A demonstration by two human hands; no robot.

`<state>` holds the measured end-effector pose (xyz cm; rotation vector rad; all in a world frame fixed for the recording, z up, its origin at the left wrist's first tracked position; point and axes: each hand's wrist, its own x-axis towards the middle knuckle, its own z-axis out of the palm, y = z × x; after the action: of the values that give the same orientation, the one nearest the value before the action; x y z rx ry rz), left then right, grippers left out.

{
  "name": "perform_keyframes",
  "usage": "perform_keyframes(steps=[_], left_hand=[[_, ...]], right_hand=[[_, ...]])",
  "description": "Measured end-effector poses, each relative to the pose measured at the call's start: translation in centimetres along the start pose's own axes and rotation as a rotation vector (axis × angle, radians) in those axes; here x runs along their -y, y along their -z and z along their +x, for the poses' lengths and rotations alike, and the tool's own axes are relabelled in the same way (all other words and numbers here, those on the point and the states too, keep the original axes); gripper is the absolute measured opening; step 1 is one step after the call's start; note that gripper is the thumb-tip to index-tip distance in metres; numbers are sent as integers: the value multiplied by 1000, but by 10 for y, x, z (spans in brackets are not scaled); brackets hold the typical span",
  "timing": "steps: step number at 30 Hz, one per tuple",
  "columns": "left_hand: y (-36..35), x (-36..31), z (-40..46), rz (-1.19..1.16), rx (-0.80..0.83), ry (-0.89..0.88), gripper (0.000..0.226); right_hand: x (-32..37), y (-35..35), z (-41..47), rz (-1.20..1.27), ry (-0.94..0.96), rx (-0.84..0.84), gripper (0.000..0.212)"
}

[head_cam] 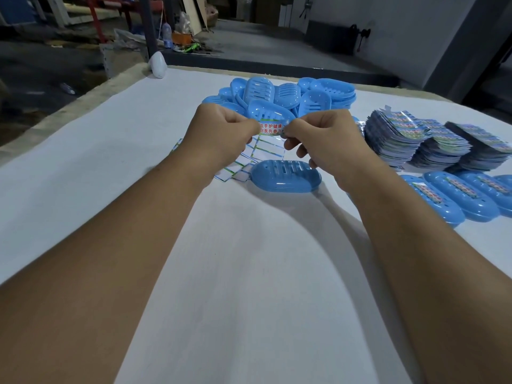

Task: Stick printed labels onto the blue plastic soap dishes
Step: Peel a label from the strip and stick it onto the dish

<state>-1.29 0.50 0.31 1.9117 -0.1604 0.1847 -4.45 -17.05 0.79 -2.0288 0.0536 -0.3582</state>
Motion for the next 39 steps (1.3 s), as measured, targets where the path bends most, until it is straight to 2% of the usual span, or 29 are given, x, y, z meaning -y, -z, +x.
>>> perform_keyframes(steps=[6,11,16,19,21,24,27,33,39], left_hand=[[-1,1,-1,62,13,-3,22],[-5,1,-5,69,62,16,23],[-11,1,-6,49,59,84,25],[-18,5,-7,42,86,97,39],[-21,8,-8,120,110,61,46],[-24,8,-10,282,117,5,39],[-24,7,-13,371,116,-7,33],[-27,4,-17,482,89,-84,29],[-28,1,-21,517,87,-91,27]], right_hand=[[-1,3,-1,-25,-29,-25,24],[-5,7,1,-231,-10,-48,32],[-3,14,0,-331,-6,6,31],[-6,21,-2,-410,-22,26,33],[-9,23,-3,-473,-24,34,35],[-13,24,-3,-531,-29,52,44],[-13,23,-3,-587,-25,54,43],[-15,20,-3,-628,0,39,39],[-15,19,-2,-674,30,32,38]])
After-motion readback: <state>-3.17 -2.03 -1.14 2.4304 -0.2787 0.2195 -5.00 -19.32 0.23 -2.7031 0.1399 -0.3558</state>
